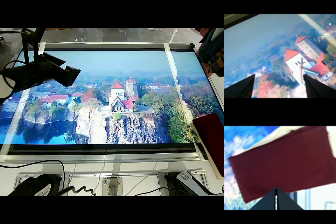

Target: Fold the clothes and pants, and hang the long-sleeved shirts on hangers.

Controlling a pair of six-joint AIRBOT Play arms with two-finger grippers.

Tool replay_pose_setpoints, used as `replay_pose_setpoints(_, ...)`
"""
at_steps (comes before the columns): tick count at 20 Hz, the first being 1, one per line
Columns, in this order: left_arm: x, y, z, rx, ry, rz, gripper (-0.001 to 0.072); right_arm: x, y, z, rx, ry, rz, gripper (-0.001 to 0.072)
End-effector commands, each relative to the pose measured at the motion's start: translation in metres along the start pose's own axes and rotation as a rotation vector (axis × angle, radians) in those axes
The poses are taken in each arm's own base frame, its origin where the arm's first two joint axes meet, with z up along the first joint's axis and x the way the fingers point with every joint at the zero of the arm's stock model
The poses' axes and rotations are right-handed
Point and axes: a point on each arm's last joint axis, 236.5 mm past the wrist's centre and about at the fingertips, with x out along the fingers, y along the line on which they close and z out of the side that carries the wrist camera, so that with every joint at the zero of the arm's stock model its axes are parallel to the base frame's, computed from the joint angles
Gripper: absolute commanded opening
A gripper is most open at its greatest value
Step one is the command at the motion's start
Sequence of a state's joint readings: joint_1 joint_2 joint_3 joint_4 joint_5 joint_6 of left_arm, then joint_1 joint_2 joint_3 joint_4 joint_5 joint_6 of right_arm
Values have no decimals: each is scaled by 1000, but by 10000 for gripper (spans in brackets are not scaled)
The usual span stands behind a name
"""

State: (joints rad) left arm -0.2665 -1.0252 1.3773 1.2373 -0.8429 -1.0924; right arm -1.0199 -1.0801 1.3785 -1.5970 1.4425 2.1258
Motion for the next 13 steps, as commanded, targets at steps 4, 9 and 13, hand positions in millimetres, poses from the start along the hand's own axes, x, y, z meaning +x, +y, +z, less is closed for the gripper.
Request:
replay_pose_setpoints(4, 0, 1, 0, 0, 0, 1, 700, -20, 136, -88, -593, 9, 288, 9)
replay_pose_setpoints(9, 0, 1, 0, 0, 0, 1, 701, -76, 229, -224, -1328, -121, 586, 10)
replay_pose_setpoints(13, 0, 1, 0, 0, 0, 1, 700, -98, 246, -272, -1464, -173, 667, 9)
